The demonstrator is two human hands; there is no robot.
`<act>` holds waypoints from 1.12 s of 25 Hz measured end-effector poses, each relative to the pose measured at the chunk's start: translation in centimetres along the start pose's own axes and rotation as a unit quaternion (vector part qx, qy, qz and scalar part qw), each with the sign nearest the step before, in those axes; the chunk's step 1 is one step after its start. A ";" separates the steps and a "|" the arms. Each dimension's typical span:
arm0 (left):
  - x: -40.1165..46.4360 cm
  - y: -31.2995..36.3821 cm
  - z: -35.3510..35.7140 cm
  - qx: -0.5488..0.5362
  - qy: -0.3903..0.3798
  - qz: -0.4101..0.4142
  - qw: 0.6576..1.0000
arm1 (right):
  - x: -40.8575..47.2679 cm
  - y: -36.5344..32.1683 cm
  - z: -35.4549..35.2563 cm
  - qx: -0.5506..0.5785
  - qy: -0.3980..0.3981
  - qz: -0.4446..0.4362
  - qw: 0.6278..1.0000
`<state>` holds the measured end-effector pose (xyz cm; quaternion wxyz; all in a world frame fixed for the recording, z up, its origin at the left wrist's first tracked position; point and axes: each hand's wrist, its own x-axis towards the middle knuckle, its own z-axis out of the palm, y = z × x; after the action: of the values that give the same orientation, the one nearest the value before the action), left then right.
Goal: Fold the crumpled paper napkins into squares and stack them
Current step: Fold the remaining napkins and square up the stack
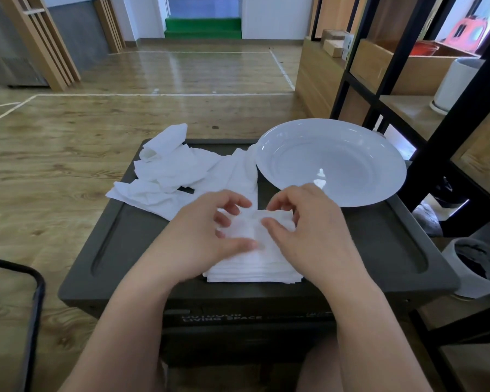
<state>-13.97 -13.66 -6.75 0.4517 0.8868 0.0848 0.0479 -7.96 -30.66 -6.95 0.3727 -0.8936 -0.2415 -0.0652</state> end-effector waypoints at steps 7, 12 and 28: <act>-0.2 -1.0 -1.5 0.081 -0.119 -0.038 0.989 | -0.1 1.0 -0.4 0.001 -0.207 0.092 0.974; 0.5 -2.6 -2.2 0.080 0.126 -0.019 0.989 | 0.0 0.6 -0.7 0.000 -0.204 0.079 0.976; -0.6 -1.6 -4.4 0.066 0.368 0.000 0.927 | -0.4 -0.9 -2.3 0.144 0.016 0.047 0.988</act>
<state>-15.39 -9.39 -5.46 0.3290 0.8348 0.2479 0.3653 -8.60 -31.89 -4.88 0.5044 -0.8396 -0.2000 -0.0265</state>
